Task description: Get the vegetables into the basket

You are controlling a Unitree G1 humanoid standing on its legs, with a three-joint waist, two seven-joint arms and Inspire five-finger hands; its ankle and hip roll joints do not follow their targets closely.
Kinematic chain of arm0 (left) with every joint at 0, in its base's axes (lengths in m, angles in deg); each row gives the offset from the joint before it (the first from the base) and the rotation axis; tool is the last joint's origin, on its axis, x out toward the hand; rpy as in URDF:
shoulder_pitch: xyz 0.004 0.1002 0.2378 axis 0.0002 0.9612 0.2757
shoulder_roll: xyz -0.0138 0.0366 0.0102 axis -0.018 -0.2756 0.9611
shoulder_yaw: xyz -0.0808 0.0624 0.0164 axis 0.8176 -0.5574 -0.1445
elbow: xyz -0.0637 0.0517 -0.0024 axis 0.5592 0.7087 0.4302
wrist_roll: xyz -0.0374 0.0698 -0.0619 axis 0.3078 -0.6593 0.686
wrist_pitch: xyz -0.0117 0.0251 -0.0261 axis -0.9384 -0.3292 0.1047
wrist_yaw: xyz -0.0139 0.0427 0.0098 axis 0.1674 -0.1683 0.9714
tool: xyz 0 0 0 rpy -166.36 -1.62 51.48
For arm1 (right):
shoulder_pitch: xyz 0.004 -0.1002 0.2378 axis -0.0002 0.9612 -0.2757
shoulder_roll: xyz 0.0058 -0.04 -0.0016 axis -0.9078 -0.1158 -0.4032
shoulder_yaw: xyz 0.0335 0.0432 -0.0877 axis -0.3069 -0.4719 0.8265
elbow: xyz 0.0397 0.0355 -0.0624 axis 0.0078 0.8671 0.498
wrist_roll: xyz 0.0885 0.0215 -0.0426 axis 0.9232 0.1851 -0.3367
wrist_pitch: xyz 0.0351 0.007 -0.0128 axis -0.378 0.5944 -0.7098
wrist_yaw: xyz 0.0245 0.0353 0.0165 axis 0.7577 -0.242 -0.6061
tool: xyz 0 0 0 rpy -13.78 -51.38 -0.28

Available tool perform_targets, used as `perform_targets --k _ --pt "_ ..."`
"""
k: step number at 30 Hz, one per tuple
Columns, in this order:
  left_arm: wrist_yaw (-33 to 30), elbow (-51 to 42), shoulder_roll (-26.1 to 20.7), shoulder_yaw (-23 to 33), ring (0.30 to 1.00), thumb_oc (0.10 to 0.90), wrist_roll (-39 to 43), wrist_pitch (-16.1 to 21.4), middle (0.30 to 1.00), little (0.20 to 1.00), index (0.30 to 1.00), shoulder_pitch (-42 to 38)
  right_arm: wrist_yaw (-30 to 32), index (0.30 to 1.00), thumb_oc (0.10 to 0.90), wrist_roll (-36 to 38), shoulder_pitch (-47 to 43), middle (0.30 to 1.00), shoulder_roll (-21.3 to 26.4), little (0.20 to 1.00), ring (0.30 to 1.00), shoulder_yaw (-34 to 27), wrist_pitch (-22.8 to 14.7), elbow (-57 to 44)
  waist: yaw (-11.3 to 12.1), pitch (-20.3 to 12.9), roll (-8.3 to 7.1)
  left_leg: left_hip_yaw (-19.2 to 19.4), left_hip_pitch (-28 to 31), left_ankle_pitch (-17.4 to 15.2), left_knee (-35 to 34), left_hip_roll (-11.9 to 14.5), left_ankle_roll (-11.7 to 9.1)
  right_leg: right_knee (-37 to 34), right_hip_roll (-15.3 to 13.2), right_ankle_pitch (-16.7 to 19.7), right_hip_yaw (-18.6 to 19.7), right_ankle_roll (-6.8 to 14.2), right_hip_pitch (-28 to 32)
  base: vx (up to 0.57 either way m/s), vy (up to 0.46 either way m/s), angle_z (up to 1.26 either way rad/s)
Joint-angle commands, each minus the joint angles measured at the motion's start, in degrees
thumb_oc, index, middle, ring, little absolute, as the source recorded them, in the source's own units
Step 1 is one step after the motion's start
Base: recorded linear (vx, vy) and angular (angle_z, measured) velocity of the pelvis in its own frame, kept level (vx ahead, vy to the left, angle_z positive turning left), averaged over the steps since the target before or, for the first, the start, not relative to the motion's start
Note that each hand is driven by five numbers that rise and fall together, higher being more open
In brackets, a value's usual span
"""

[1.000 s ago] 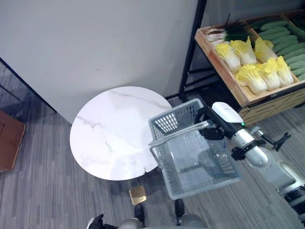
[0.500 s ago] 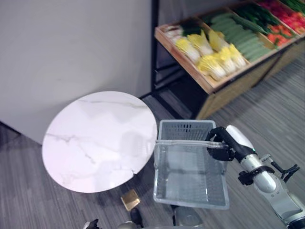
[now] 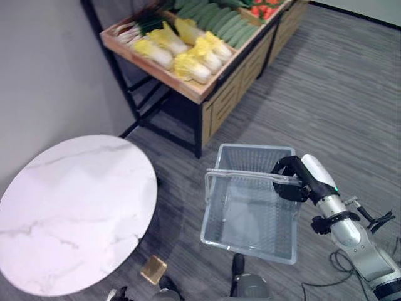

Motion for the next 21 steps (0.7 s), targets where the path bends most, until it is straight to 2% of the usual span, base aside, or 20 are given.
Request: perform_targets --k 1,3,5,6,7,8,9,10,11,12,14,15,16,17,18,21 --pt "-0.51 0.58 0.21 0.06 1.0 0.9 -0.26 1.51 1.0 1.0 1.0 -2.06 5.64 0.3 0.4 2.49 -6.58 0.3 -0.09 0.3 0.3 -7.45 -5.85 -8.3 0.88 -2.18 -2.28 -0.61 -0.15 -3.95 3.02 -1.22 -2.85 2.06 -4.43 0.28 -1.15 5.1 -0.59 0.05 -0.11 -0.06" --pt "-1.09 0.28 0.63 -0.27 1.0 0.9 -0.12 1.59 1.0 1.0 1.0 -2.56 6.2 0.3 0.4 2.45 -5.6 0.3 0.29 0.3 0.3 -8.71 -6.04 -8.26 -0.2 -1.75 -1.2 -0.62 0.05 -2.78 3.36 0.6 -4.08 3.07 -3.09 -1.09 -0.55 4.08 -1.1 0.09 -0.225 -0.12" --pt "-1.28 0.17 0.77 -0.32 1.0 0.9 -0.05 1.51 1.0 1.0 1.0 -2.75 6.45 0.3 0.4 2.27 -5.19 0.3 0.52 0.3 0.3 -9.24 -6.06 -8.41 -0.37 -1.55 -0.85 -0.71 -0.18 -2.48 4.13 1.59 -4.77 3.44 -2.48 -1.57 -0.42 3.61 -1.23 0.08 -0.233 -0.05" --pt "-1.82 -0.25 0.69 0.11 1.0 0.9 0.44 1.66 1.0 1.0 1.0 -3.08 7.24 0.3 0.4 1.99 -4.38 0.3 0.74 0.3 0.3 -10.21 -6.34 -8.41 -0.76 -1.25 -0.83 -0.46 -0.77 -1.95 7.31 4.1 -6.04 3.34 -1.19 -2.51 -0.09 2.49 -0.82 0.12 -0.251 -0.07" --pt "-2.47 -0.87 0.66 0.72 1.0 0.9 1.45 1.92 1.0 1.0 1.0 -2.79 7.29 0.3 0.4 1.86 -4.36 0.3 1.04 0.3 0.3 -10.15 -6.37 -8.68 0.14 -0.6 -0.6 -4.48 -1.59 -1.92 10.45 4.32 -6.2 3.33 0.03 -3.33 1.18 1.7 -0.66 0.12 -0.251 -0.1" --pt "-2.5 -0.94 0.68 0.7 1.0 0.9 1.49 1.9 1.0 1.0 1.0 -2.77 7.29 0.3 0.4 1.86 -4.36 0.3 1.05 0.3 0.3 -10.17 -6.35 -8.7 0.11 -0.51 -0.51 -4.64 -1.79 -2.18 11.03 4.62 -6.34 3.41 0.18 -3.46 1.14 1.6 -0.6 -0.01 -0.105 -0.19" --pt "-3.1 -1.11 1.12 0.97 1.0 0.9 3.06 2.07 1.0 1.0 1.0 -2.84 7.39 0.3 0.4 2.03 -4.84 0.3 1.78 0.3 0.3 -9.81 -6.38 -7.95 1.41 0.64 -0.56 -10.69 -4.3 -0.11 11.69 2.41 -5.35 3.44 0.79 -3.03 2.13 0.58 -0.81 -0.06 -0.049 -0.42" --pt "-3.1 -1.09 1.14 0.99 1.0 0.9 3.08 2.07 1.0 1.0 1.0 -2.86 7.41 0.3 0.4 2.03 -4.91 0.3 1.8 0.3 0.3 -9.77 -6.41 -7.9 1.24 0.57 -0.56 -10.86 -4.47 -0.06 11.68 2.36 -5.32 3.46 0.72 -3.05 1.98 0.58 -0.88 -0.01 -0.079 -0.85" --pt "-3.45 -1.1 1.76 1.52 1.0 0.9 4.82 2.39 1.0 1.0 1.0 -2.82 7.29 0.3 0.4 2.16 -5.7 0.3 2.11 0.3 0.3 -8.85 -6.71 -7.2 3.06 0.91 -1.1 -20.47 -8.13 -2.52 9.78 -3.01 -3.27 3.35 0.6 -2.76 4.99 0.63 -1.6 0.13 -0.062 -1.11" --pt "-3.29 -0.6 1.81 1.29 1.0 0.9 5.07 2.59 1.0 1.0 1.0 -2.79 7.11 0.3 0.4 2.39 -5.61 0.3 2.55 0.3 0.3 -8.93 -6.71 -6.82 3.21 0.81 -1.21 -22.95 -9.33 -2.41 7.15 -3.8 -3.0 2.92 0.7 -2.59 6.72 0.8 -1.85 0.17 -0.05 -1.02" --pt "-3.31 -0.93 2.01 0.94 1.0 0.9 5.4 2.74 1.0 1.0 1.0 -3.06 7.45 0.3 0.4 2.36 -5.78 0.3 2.86 0.3 0.3 -9.14 -6.65 -6.28 3.77 0.87 -0.89 -24.83 -11.53 -0.09 4.87 -3.63 -3.1 2.77 0.94 -2.7 7.54 0.82 -1.75 0.12 0.023 -0.41" --pt "-3.31 -0.93 2.02 0.92 1.0 0.9 5.41 2.74 1.0 1.0 1.0 -3.06 7.46 0.3 0.4 2.36 -5.77 0.3 2.87 0.3 0.3 -9.15 -6.66 -6.26 3.75 0.82 -0.89 -24.85 -11.51 -0.01 4.72 -3.67 -3.11 2.79 0.91 -2.74 7.52 0.82 -1.78 0.12 0.069 -0.27" --pt "-3.68 -1.14 2.18 0.11 1.0 0.9 5.8 3.05 1.0 1.0 1.0 -3.36 8.21 0.3 0.4 1.96 -6.91 0.3 2.85 0.3 0.3 -8.23 -6.89 -5.18 5.36 1.61 -0.64 -31.15 -14.43 2.34 2.89 -5.45 -3.52 3.02 1.61 -3.06 9.19 0.55 -1.38 0.13 0.058 -0.59" --pt "-3.79 -1.11 2.1 -0.24 1.0 0.9 5.91 3.14 1.0 1.0 1.0 -3.4 8.32 0.3 0.4 1.89 -7.8 0.3 2.64 0.3 0.3 -7.35 -7.08 -4.86 5.93 1.78 -0.55 -34.13 -14.97 2.74 2.45 -6.54 -3.67 3.19 2.12 -3.48 10.33 0.48 -1.18 0.17 0.081 -1.01" --pt "-3.83 -1.12 2.0 -0.5 1.0 0.9 5.86 3.25 1.0 1.0 1.0 -3.47 8.05 0.3 0.4 1.95 -8.29 0.3 2.59 0.3 0.3 -6.66 -7.33 -4.84 6.1 2.02 -0.66 -35.27 -14.96 2.43 2.86 -7.21 -3.52 3.48 2.37 -3.89 11.47 0.51 -0.86 0.17 0.124 -1.56" --pt "-2.79 -0.6 1.6 -1.05 1.0 0.9 4.96 3.06 1.0 1.0 1.0 -3.75 6.82 0.3 0.4 1.45 -6.92 0.3 2.07 0.3 0.3 -6.64 -6.6 -4.87 5.37 1.24 -1.36 -32.34 -12.32 0.42 2.55 -8.25 -1.22 4.68 1.6 -4.85 14.77 1.38 -0.53 0.18 0.269 -0.74"
